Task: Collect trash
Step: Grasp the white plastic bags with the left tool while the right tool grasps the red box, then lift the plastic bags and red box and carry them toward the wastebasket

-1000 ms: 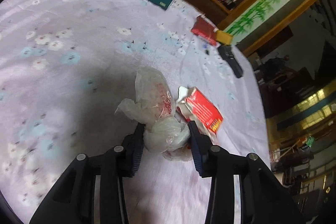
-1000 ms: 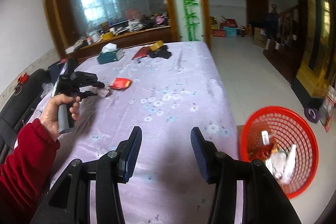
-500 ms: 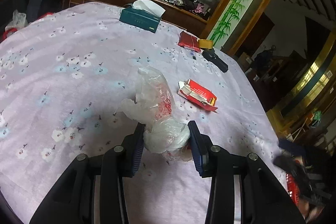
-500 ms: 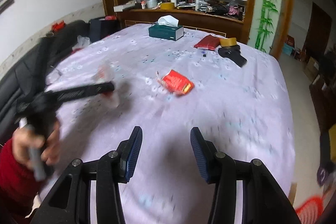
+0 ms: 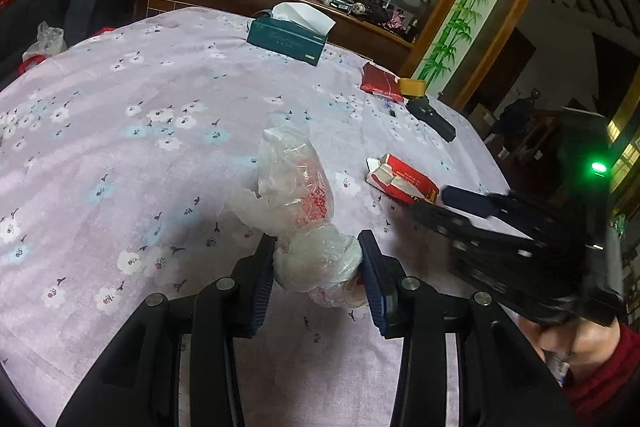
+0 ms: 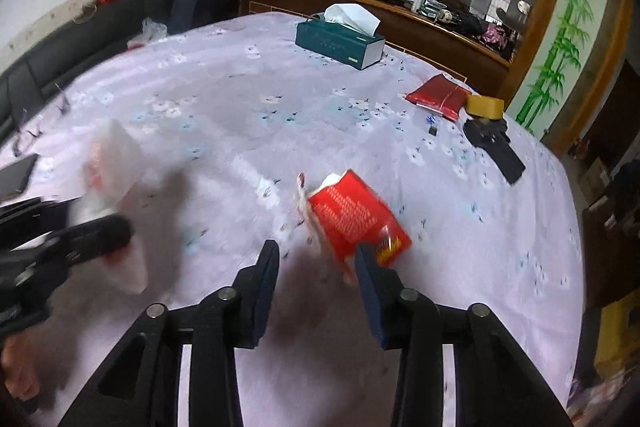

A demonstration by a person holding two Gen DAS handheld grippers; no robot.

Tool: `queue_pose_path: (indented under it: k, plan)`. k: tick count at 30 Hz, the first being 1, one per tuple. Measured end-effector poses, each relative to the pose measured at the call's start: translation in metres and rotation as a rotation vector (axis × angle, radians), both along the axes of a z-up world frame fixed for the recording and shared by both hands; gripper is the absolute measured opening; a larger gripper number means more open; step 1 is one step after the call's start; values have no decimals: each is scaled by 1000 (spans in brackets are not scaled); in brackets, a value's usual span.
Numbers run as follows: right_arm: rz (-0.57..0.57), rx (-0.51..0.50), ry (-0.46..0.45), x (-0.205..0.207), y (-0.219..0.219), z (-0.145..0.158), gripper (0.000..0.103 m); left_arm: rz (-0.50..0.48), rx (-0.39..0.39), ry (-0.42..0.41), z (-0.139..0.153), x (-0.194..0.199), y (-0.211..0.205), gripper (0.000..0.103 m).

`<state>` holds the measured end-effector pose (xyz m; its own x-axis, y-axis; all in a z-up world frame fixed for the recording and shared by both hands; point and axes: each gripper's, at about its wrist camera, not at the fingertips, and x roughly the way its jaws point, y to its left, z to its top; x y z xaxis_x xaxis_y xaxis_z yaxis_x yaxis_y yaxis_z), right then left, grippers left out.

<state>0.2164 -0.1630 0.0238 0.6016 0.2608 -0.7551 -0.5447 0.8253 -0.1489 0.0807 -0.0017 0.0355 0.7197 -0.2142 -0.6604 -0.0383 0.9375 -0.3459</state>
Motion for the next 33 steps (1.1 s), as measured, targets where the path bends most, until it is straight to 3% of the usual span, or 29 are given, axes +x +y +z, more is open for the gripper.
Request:
queue_pose_path:
  k: [4, 7, 12, 19, 25, 29, 33]
  plan:
    - [1, -50, -9, 9, 11, -13, 13, -12, 11, -5, 0, 0, -3, 39]
    - [-36, -41, -25, 9, 8, -14, 2, -22, 11, -4, 0, -1, -4, 39]
    - [-91, 99, -5, -14, -16, 3, 2, -34, 22, -20, 2, -2, -7, 39]
    - [-132, 335, 12, -102, -57, 37, 2, -85, 52, -60, 10, -9, -23, 39]
    - [-173, 429, -16, -173, -80, 51, 2, -146, 108, -101, 31, -29, -45, 39]
    - [-205, 487, -48, -207, -100, 60, 2, -183, 153, -132, 48, -61, -63, 39]
    - [-235, 547, -51, -232, -119, 58, 3, -212, 172, -141, 47, -94, -80, 39]
